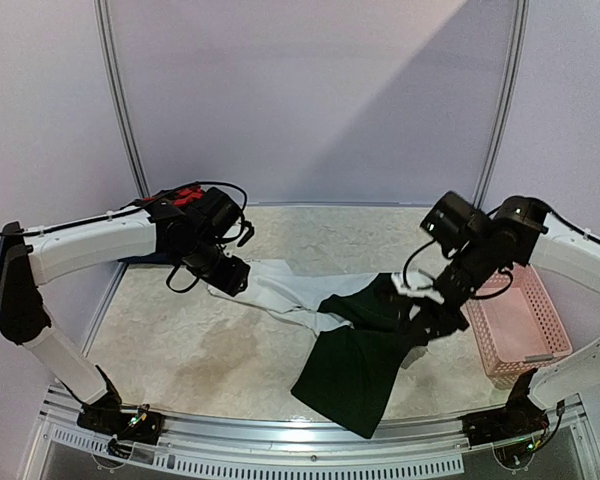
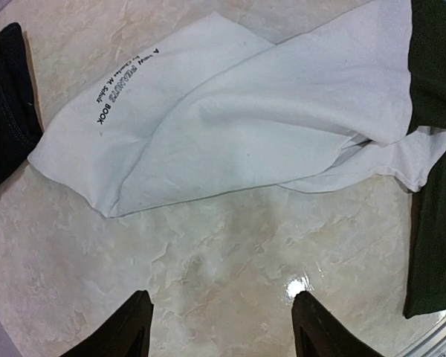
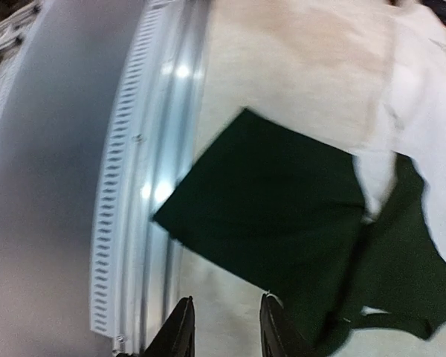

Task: Fold and stack the mixed laundry pile
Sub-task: Flatten out the crumpled T-shirt at the center of the board.

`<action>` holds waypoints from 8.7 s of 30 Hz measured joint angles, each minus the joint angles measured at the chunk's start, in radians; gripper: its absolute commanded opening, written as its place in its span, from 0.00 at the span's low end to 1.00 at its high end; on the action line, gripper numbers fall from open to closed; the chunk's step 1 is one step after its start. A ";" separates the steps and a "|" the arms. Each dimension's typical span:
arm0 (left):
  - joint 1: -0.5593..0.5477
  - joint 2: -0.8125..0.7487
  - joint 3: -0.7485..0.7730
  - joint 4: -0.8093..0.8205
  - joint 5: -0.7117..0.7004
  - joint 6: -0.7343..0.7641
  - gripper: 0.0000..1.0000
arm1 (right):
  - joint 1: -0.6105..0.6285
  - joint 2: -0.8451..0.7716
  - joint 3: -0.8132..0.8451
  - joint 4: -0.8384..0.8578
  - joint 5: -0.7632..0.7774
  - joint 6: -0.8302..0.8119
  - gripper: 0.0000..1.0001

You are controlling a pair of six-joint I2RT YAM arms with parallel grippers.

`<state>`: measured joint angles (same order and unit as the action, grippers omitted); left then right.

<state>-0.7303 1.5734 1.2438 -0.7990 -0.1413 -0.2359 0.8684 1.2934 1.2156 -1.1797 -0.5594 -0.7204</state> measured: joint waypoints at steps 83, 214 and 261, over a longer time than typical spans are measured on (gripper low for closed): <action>0.199 0.056 0.140 -0.045 0.074 0.070 0.31 | -0.275 0.153 -0.134 0.196 0.248 -0.269 0.31; 0.214 0.200 -0.093 0.056 0.155 -0.240 0.40 | -0.669 0.603 0.439 0.444 0.254 0.432 0.00; 0.225 -0.032 0.115 -0.106 -0.058 -0.153 0.00 | -0.675 0.537 0.520 0.432 0.264 0.437 0.00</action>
<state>-0.5053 1.5410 1.3586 -0.9047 -0.1993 -0.3885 0.1932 1.8305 1.7359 -0.7479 -0.2955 -0.2832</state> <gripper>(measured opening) 0.006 0.006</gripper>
